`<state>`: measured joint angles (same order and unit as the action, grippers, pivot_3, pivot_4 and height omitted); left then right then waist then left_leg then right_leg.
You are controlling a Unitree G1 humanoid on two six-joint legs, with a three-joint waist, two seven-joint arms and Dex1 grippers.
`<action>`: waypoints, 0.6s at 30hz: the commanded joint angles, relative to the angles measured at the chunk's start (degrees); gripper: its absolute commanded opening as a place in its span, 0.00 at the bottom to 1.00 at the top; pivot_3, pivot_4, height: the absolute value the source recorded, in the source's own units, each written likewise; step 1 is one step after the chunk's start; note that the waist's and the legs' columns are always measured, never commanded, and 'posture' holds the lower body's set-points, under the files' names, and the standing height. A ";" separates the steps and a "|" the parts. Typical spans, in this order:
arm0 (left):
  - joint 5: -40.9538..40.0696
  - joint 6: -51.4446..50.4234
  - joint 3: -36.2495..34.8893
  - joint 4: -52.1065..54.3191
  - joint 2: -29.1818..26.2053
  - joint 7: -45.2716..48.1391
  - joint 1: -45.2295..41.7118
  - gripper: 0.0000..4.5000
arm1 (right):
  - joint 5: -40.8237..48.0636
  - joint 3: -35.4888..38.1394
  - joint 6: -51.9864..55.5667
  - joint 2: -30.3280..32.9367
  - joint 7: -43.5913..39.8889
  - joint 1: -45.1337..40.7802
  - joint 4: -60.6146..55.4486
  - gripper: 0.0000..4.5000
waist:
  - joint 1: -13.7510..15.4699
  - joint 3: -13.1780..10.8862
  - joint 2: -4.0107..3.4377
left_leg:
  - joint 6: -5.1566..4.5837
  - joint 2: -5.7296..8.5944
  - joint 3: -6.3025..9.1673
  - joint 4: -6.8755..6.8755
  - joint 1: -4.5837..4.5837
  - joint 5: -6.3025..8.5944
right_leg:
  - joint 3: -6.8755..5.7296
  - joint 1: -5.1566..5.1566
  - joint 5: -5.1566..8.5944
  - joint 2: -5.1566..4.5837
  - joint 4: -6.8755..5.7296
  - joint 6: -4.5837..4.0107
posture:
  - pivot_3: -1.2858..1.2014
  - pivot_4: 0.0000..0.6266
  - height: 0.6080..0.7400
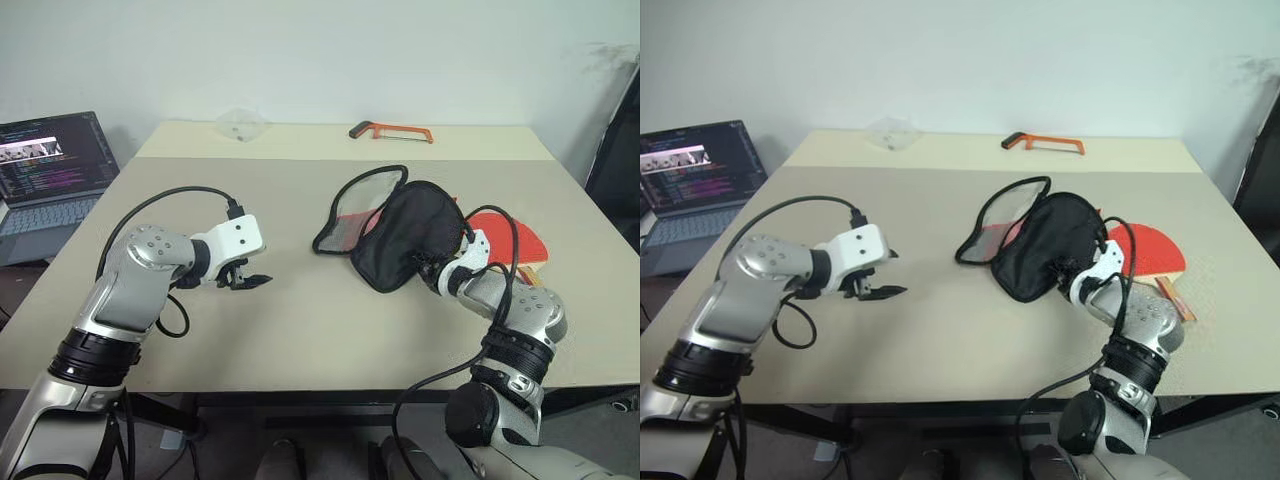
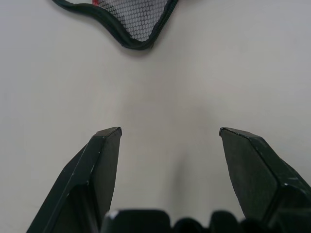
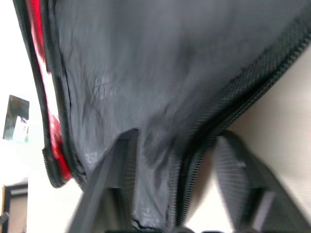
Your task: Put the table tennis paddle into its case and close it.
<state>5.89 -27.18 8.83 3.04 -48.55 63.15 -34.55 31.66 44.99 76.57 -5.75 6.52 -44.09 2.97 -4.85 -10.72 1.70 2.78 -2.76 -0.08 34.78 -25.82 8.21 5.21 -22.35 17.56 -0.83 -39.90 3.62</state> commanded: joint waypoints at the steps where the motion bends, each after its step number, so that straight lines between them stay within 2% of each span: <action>1: -0.17 0.29 -0.10 1.40 -0.21 -0.94 -1.09 0.79 | 1.72 -2.18 -1.42 1.54 -0.20 -2.37 -0.50 0.25 | 0.02 0.00 0.00 | 0.00 0.00 -0.01 -0.03 -0.02 0.00 | 0.00 -0.01 0.00 -0.01 0.03 0.00 | 0.52 0.24 1.00; 4: 0.07 0.63 -0.05 0.94 -0.11 -1.71 -0.76 0.79 | 1.00 -6.79 -2.03 3.88 -1.64 -3.00 -1.03 0.01 | 0.02 0.00 0.00 | 0.00 0.01 -0.02 -0.09 -0.02 0.00 | 0.00 -0.02 0.01 -0.01 0.07 -0.01 | 0.52 0.24 1.00; 10: -0.12 0.85 -0.21 0.45 -0.34 -2.37 -0.60 0.79 | 0.69 -16.02 -3.58 9.10 -6.60 -3.97 -2.17 0.00 | 0.01 -0.01 0.00 | 0.00 0.00 -0.03 -0.15 -0.02 0.00 | 0.01 -0.06 0.02 0.00 0.09 -0.03 | 0.52 0.24 1.00; 14: 0.35 1.59 -0.10 -0.58 -0.59 -2.99 -0.58 0.79 | -0.24 -27.63 -6.16 14.90 -14.93 -4.26 -3.51 0.00 | 0.01 -0.02 -0.01 | 0.00 0.00 -0.05 -0.19 -0.03 0.00 | 0.03 -0.07 0.02 0.00 0.14 -0.03 | 0.52 0.24 1.00; 18: 0.36 1.87 0.20 -0.99 -0.32 -3.20 -0.99 0.79 | -1.30 -33.43 -8.89 19.14 -20.65 -5.86 -1.31 0.00 | 0.00 -0.02 -0.01 | 0.00 0.00 -0.06 -0.24 -0.03 0.00 | 0.03 -0.09 0.02 0.01 0.16 -0.03 | 0.52 0.24 1.00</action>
<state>6.08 -25.92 9.03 1.71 -48.50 60.53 -34.55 30.42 13.81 70.15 11.62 -11.06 -48.10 2.44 -4.85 -10.73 1.69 2.78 -2.76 -0.14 34.54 -25.85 8.21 5.24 -22.43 17.58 -0.82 -39.74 3.58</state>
